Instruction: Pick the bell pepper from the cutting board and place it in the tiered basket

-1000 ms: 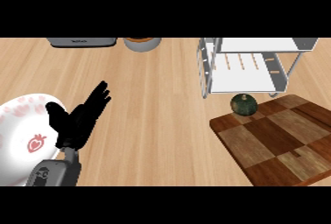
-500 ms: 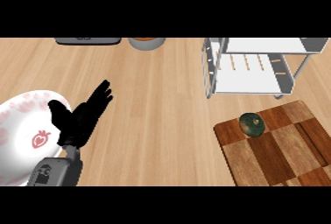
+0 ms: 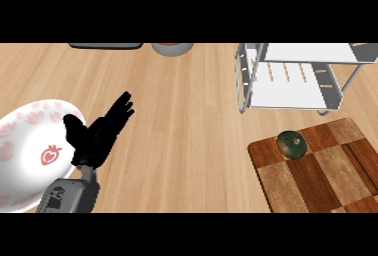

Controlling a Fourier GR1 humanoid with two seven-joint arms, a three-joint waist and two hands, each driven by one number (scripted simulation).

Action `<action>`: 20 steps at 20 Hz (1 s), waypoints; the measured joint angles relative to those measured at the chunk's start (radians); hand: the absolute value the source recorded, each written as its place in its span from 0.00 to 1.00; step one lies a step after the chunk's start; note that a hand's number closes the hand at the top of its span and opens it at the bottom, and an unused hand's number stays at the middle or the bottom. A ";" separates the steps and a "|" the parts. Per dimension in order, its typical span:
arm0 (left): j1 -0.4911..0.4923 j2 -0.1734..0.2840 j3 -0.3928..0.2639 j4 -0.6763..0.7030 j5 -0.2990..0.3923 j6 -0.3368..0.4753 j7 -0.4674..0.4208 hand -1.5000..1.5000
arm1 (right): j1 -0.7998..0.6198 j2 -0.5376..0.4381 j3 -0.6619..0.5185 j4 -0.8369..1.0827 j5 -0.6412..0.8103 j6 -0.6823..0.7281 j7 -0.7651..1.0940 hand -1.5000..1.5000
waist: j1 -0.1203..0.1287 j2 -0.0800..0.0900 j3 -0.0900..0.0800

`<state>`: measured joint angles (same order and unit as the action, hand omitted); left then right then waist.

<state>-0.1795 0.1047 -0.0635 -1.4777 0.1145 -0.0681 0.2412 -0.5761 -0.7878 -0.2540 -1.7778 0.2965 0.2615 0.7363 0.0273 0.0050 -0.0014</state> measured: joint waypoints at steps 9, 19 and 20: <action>-0.008 -0.019 -0.004 0.018 -0.019 0.009 -0.015 0.50 | -0.280 0.119 0.119 0.431 0.145 -0.150 -0.128 1.00 | 0.002 0.002 0.001; -0.026 -0.019 0.007 0.007 -0.015 0.003 0.012 0.50 | -0.471 0.270 0.130 0.874 0.220 -0.322 -0.345 1.00 | 0.004 0.004 0.001; -0.026 -0.019 0.006 0.003 -0.013 0.002 0.018 0.50 | -0.477 0.292 0.112 0.896 0.204 -0.345 -0.355 1.00 | 0.006 0.004 0.002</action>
<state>-0.2057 0.0859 -0.0573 -1.4744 0.1011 -0.0663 0.2594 -1.0530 -0.4953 -0.1425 -0.8823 0.5005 -0.0838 0.3810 0.0330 0.0092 0.0002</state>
